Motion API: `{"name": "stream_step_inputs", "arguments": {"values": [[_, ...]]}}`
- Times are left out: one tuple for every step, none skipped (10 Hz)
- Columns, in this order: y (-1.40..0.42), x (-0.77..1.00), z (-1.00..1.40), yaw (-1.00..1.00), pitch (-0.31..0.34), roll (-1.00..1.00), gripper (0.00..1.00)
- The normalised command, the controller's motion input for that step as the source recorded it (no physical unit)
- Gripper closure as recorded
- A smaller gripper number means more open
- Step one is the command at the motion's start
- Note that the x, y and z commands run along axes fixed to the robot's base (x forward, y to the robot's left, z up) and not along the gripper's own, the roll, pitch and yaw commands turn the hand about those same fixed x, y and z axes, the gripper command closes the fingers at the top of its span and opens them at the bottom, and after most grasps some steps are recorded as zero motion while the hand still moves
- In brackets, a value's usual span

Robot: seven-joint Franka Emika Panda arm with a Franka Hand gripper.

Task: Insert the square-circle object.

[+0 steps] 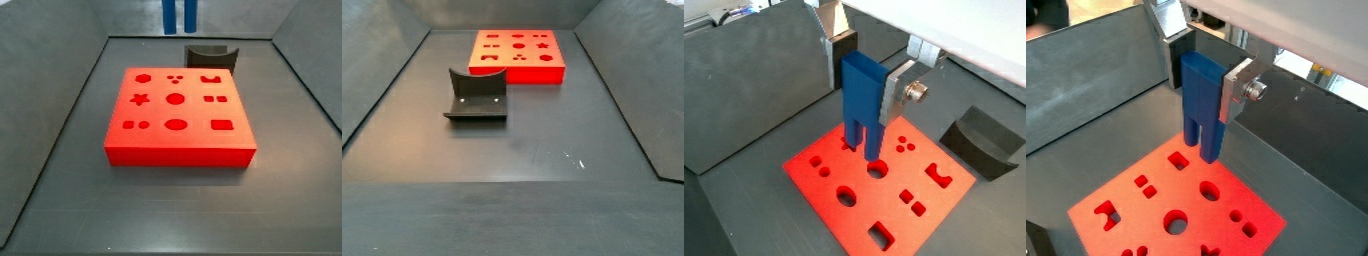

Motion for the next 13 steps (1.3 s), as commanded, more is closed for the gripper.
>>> {"name": "stream_step_inputs", "arguments": {"values": [[0.04,0.00,-0.47,-0.03,0.183,0.02,1.00],[0.00,-0.06,-0.83,0.00,0.087,0.06,1.00],[-0.06,-0.03,-1.00,0.00,0.033,0.06,1.00],[-0.08,-0.05,-1.00,0.01,0.056,0.07,1.00],[-0.20,-0.23,-1.00,0.00,0.039,0.06,1.00],[-0.19,-0.30,-0.99,0.00,0.000,0.02,1.00],[-0.01,-0.18,-0.77,0.01,-0.201,-0.03,1.00],[-0.25,-0.05,-0.57,0.01,-0.047,0.27,1.00],[-0.05,-0.31,-0.52,0.03,-0.107,0.19,1.00],[-0.09,-0.31,-0.58,0.00,-0.120,0.14,1.00],[-0.07,-0.27,-0.58,0.00,-0.069,0.21,1.00],[-0.07,-0.19,-0.45,0.00,-0.010,0.24,1.00],[-0.10,-0.23,-0.31,-0.03,-0.056,0.07,1.00]]}}
